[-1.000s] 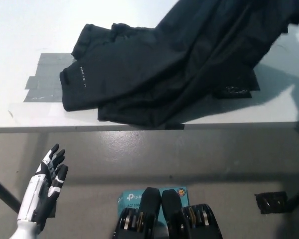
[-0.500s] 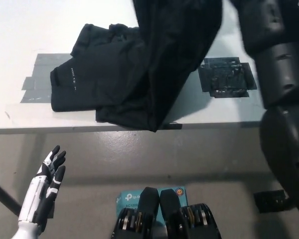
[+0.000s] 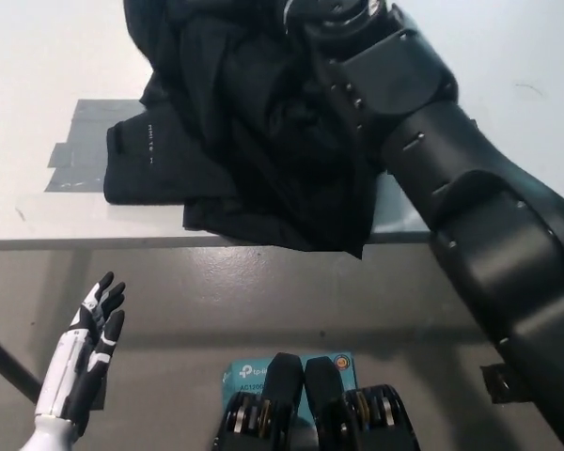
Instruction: The robot grabs the right edges of the black jacket on the table, and folds it in half
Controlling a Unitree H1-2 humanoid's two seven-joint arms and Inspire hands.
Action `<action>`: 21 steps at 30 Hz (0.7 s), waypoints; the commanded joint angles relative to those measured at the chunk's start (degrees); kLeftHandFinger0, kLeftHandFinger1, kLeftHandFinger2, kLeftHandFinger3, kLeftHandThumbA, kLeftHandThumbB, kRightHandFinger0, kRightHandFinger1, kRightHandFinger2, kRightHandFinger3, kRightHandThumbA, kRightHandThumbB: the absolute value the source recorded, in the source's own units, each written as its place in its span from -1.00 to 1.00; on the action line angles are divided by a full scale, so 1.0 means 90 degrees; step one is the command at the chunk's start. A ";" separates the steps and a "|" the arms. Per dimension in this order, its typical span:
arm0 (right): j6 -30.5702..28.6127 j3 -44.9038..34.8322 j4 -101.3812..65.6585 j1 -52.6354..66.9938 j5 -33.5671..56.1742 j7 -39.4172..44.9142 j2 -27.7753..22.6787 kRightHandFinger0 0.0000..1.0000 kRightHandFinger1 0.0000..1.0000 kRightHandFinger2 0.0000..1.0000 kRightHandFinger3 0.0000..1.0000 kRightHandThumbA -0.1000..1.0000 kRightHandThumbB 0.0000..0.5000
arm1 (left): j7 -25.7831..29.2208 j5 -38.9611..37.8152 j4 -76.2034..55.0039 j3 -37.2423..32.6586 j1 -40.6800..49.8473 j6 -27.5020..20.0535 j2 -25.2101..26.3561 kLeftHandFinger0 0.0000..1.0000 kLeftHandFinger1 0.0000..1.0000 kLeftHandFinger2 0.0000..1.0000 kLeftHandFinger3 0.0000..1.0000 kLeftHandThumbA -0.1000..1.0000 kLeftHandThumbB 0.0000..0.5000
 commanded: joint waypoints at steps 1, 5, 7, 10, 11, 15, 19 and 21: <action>-0.0790 0.0178 0.0373 -0.0768 -0.0639 -0.0347 0.0248 -0.91 -0.23 0.53 0.80 -1.00 -0.28 | -0.0011 0.0026 -0.0259 -0.0064 0.0015 -0.0070 0.0028 1.00 1.00 1.00 1.00 0.81 -0.35; -0.0995 0.0595 0.0766 -0.0562 -0.1150 -0.0856 0.0470 -0.16 0.39 0.55 -0.30 -1.00 -0.21 | 0.0016 0.0136 -0.0321 -0.0102 0.0036 -0.0065 0.0021 1.00 1.00 1.00 1.00 0.84 -0.48; -0.1088 0.0672 0.0822 -0.0383 -0.1252 -0.0994 0.0522 0.13 0.50 0.42 -0.40 -0.92 -0.17 | -0.0017 0.0161 -0.0338 -0.0140 0.0027 -0.0071 0.0047 1.00 1.00 1.00 1.00 0.83 -0.56; -0.0968 0.0436 0.0920 -0.0262 -0.1074 -0.0701 0.0572 0.15 0.34 0.41 0.75 -0.19 0.04 | -0.0103 0.0075 -0.0330 -0.0200 -0.0008 -0.0054 0.0086 1.00 1.00 1.00 1.00 0.77 -0.54; -0.0996 0.0282 0.0913 -0.0224 -0.0889 -0.0106 0.0552 0.64 0.92 1.00 1.00 0.06 0.26 | -0.0093 0.0155 -0.0341 -0.0227 -0.0021 -0.0032 0.0107 1.00 1.00 1.00 1.00 0.75 -0.52; -0.0769 0.0243 0.0875 -0.0222 -0.0986 0.0263 0.0582 1.00 1.00 1.00 1.00 0.28 0.55 | -0.0040 0.0314 -0.0302 -0.0312 0.0016 -0.0136 0.0126 1.00 1.00 1.00 1.00 0.73 -0.57; -0.0838 0.0359 0.0806 -0.0467 -0.1183 0.0629 0.0504 1.00 1.00 1.00 1.00 0.54 0.83 | 0.0020 0.0337 -0.0241 -0.0336 -0.0073 -0.0156 0.0080 1.00 1.00 1.00 1.00 0.69 -0.51; -0.0854 0.0351 0.0724 -0.0570 -0.1183 0.1049 0.0436 1.00 1.00 1.00 1.00 0.64 0.80 | -0.0009 0.0336 -0.0266 -0.0361 -0.0015 -0.0136 0.0083 1.00 1.00 1.00 1.00 0.69 -0.52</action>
